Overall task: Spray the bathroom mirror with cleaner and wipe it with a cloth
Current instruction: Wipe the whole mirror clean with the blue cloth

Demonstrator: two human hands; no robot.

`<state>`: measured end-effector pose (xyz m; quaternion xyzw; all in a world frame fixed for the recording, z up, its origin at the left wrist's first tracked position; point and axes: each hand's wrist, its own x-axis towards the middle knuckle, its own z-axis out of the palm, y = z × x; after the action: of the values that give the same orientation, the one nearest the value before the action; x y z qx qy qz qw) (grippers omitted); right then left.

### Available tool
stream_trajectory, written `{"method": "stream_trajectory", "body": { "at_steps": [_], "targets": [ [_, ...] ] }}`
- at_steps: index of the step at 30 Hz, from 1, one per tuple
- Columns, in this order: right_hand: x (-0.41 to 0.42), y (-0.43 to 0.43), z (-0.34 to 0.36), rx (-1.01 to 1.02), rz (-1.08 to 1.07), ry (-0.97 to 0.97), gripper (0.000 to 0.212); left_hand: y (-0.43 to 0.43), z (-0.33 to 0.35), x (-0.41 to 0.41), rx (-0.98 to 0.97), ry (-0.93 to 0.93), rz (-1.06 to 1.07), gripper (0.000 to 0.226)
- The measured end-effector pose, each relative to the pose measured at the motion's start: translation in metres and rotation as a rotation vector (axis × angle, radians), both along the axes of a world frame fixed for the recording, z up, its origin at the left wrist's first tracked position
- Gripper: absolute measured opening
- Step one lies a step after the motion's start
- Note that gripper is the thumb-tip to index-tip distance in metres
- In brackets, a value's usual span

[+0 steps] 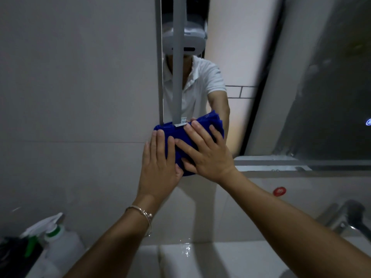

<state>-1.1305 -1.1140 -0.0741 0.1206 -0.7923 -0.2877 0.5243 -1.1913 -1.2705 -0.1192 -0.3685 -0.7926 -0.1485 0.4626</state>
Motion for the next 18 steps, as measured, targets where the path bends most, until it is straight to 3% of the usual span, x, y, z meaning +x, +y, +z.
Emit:
{"method": "stream_trajectory", "body": {
  "at_steps": [12,18],
  "targets": [
    [0.017,0.023,-0.001,0.039,0.052,-0.079,0.045,0.031,-0.004,0.04,0.046,-0.202,0.231,0.079],
    [0.06,0.091,-0.001,0.006,0.074,-0.115,0.045,0.089,0.002,0.089,-0.016,-0.156,0.227,0.086]
  ]
}}
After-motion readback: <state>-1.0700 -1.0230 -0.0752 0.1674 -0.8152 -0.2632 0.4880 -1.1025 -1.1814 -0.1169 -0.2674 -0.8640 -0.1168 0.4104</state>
